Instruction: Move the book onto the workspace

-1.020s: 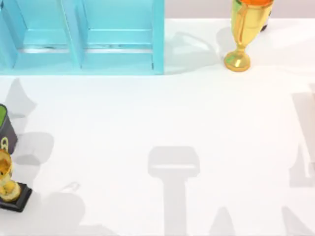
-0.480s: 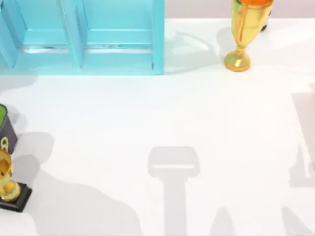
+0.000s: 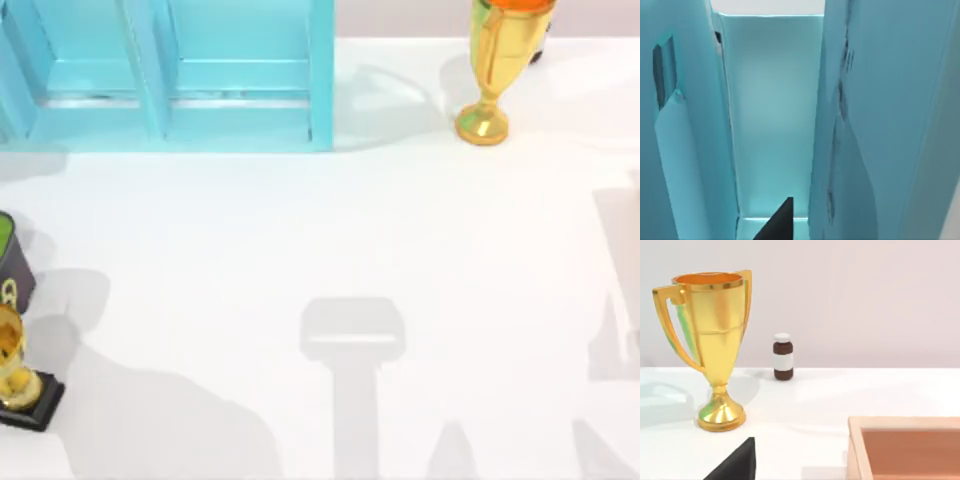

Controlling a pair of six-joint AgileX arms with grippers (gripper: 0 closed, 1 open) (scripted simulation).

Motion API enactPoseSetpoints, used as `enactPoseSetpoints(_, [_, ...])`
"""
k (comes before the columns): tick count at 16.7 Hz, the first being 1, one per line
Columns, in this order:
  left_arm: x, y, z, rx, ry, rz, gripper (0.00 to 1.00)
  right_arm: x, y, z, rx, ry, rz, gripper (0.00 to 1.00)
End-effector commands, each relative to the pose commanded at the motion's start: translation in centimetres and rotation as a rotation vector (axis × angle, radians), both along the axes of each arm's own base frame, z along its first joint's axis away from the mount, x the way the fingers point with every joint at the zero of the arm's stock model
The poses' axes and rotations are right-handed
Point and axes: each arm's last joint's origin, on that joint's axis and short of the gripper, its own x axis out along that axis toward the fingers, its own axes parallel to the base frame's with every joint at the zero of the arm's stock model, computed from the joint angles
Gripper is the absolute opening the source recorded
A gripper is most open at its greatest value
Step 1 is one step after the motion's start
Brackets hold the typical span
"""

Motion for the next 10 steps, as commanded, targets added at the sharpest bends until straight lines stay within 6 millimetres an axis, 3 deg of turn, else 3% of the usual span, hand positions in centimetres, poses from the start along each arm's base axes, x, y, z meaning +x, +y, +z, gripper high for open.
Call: enactPoseSetpoints(10, [0.00, 0.00, 0.00, 0.000, 0.000, 0.000, 0.02, 0.00, 0.00, 0.00, 0.000, 0.000, 0.000, 1.00])
